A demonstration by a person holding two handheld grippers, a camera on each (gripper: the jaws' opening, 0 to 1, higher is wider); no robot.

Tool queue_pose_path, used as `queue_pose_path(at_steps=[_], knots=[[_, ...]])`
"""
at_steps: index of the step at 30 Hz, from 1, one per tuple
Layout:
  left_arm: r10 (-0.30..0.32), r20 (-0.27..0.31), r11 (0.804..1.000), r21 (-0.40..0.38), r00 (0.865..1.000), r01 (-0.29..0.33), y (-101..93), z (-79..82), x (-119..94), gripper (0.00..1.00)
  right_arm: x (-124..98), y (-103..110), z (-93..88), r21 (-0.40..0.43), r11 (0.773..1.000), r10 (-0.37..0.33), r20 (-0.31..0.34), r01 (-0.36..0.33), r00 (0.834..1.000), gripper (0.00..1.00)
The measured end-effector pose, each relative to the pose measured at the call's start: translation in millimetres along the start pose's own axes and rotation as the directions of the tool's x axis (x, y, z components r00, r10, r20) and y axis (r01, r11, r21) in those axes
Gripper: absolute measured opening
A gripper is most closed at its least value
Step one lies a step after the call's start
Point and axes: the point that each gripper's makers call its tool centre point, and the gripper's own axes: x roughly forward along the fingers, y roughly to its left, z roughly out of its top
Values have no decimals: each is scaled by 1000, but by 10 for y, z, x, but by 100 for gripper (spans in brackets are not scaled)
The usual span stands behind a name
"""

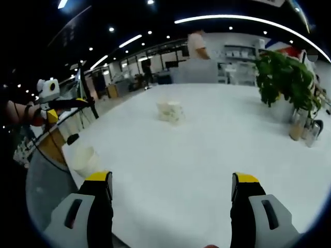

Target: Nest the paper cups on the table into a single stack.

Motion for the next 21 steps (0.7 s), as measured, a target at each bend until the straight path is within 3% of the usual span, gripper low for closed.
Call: queue_pose_path(at_steps=[5, 16, 21], knots=[[46, 19, 999, -2, 999, -46, 123, 3, -70, 86, 10, 7, 47, -2, 1000, 3, -1, -3, 1000, 94], [116, -2, 993, -30, 993, -116, 373, -81, -212, 100, 17, -4, 105, -2, 1000, -1, 0, 1, 1000, 95], [132, -17, 991, -27, 991, -133, 445, -133, -284, 100, 48, -10, 121, -1, 1000, -3, -4, 3, 1000, 95]])
